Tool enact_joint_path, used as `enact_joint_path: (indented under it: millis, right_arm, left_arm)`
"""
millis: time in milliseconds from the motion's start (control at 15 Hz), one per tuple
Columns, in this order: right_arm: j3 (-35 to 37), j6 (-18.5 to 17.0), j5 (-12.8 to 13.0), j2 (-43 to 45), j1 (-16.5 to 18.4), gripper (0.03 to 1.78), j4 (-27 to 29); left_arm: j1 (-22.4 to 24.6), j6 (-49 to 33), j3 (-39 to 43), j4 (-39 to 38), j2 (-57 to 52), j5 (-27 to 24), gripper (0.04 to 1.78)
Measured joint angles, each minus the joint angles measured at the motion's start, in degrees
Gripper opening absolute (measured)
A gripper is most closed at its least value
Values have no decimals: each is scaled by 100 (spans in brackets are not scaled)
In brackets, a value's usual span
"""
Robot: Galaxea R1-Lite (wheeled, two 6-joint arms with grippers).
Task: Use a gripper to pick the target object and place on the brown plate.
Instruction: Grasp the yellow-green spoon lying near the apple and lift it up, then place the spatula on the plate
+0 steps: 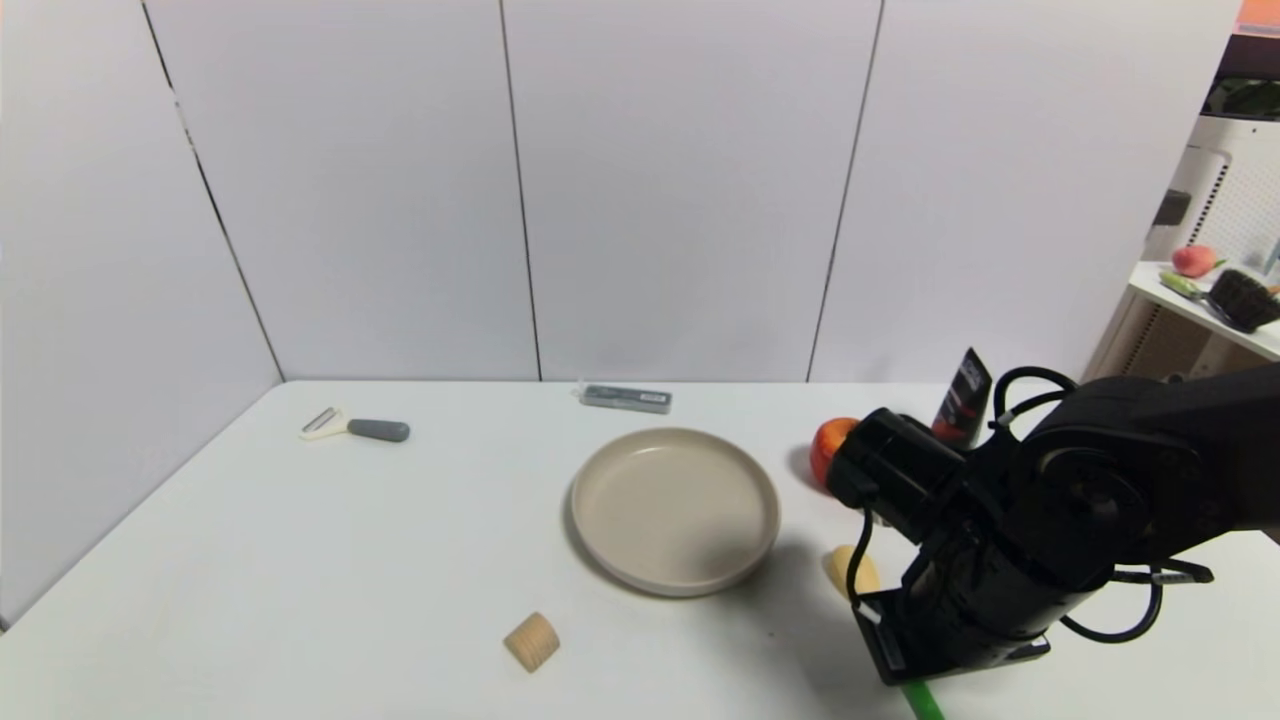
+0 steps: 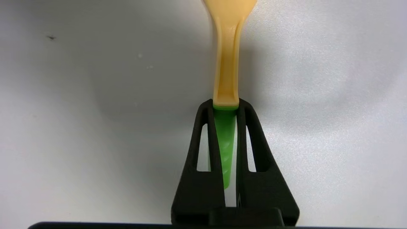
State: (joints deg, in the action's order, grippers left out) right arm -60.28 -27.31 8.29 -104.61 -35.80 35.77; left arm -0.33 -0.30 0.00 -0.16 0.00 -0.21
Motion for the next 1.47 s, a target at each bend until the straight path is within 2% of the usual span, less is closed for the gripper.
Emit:
enact_joint_path:
  millis: [267, 467, 800, 1133, 1333, 1467]
  right_arm:
    - [-18, 18, 5, 34, -11, 16, 17]
    - [-388, 166, 2, 207, 2, 16, 48]
    - [-1904, 772, 5, 168, -24, 16, 34]
    - [-3644, 907, 17, -1074, -210, 16, -27]
    - [-4112, 923, 24, -1668, -276, 16, -35]
    - [-4151, 956, 20, -1849, -286, 44, -22]
  left_arm:
    - [0, 0, 0, 0, 0, 2, 169]
    - [2, 4, 0, 0, 0, 2, 169]
    - [2, 1, 0, 0, 0, 2, 169]
    - [0, 1, 0, 0, 0, 2, 169]
    - [0, 1, 0, 0, 0, -1, 169]
    - [2, 1, 0, 0, 0, 0, 169]
